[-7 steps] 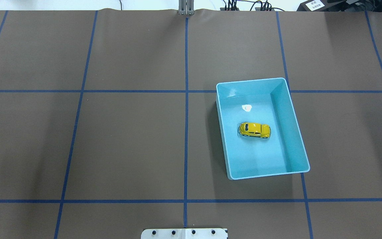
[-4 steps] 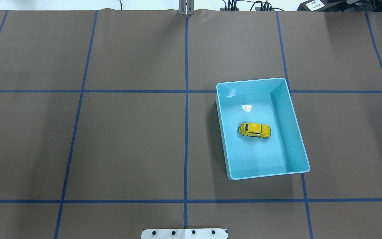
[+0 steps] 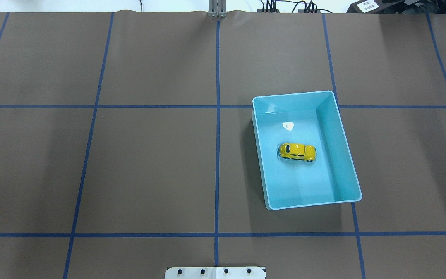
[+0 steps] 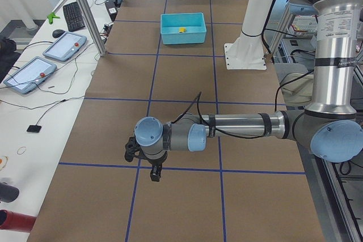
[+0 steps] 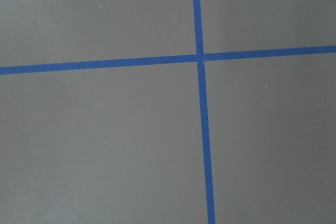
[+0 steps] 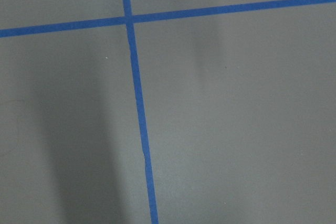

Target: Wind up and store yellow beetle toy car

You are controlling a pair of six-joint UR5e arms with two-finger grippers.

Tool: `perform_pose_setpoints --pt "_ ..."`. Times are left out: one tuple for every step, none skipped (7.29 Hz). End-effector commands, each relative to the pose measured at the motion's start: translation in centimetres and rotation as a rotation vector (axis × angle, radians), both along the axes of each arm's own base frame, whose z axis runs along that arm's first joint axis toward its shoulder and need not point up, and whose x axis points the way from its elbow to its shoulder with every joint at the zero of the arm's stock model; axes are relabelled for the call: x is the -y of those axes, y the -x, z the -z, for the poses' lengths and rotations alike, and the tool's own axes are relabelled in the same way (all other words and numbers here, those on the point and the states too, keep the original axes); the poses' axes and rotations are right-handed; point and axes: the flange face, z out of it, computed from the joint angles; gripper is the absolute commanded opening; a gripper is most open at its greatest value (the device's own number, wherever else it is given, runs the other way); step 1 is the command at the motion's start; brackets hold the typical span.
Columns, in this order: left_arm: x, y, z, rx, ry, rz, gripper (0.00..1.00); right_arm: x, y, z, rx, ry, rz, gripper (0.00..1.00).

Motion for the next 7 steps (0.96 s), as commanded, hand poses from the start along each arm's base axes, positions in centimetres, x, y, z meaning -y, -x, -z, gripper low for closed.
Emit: perform_pose_setpoints --pt "-0.09 0.03 -0.70 0.000 0.013 0.001 1.00 0.84 0.50 1.06 -0.002 -0.029 0.018 1.00" --pt "-0.05 0.10 -0.78 0.000 0.015 0.002 1.00 0.88 0.96 1.02 -0.007 -0.028 0.030 1.00" --pt "-0.17 0.68 -0.84 0.000 0.009 0.015 1.00 0.88 0.96 0.96 -0.007 -0.028 0.030 1.00" --pt "-0.15 0.69 -0.97 0.000 0.004 0.015 1.00 0.91 0.98 1.13 -0.005 -0.033 0.030 1.00" --pt "-0.20 0.69 -1.19 0.000 0.010 0.016 1.00 0.98 1.07 1.30 -0.002 -0.035 0.030 1.00" --pt "-0.12 0.69 -1.12 0.000 0.008 0.016 1.00 0.98 1.03 1.39 0.001 -0.036 0.028 1.00" --pt "-0.11 0.69 -1.11 0.000 0.007 0.016 1.00 1.07 1.10 1.76 0.002 -0.044 0.030 1.00"
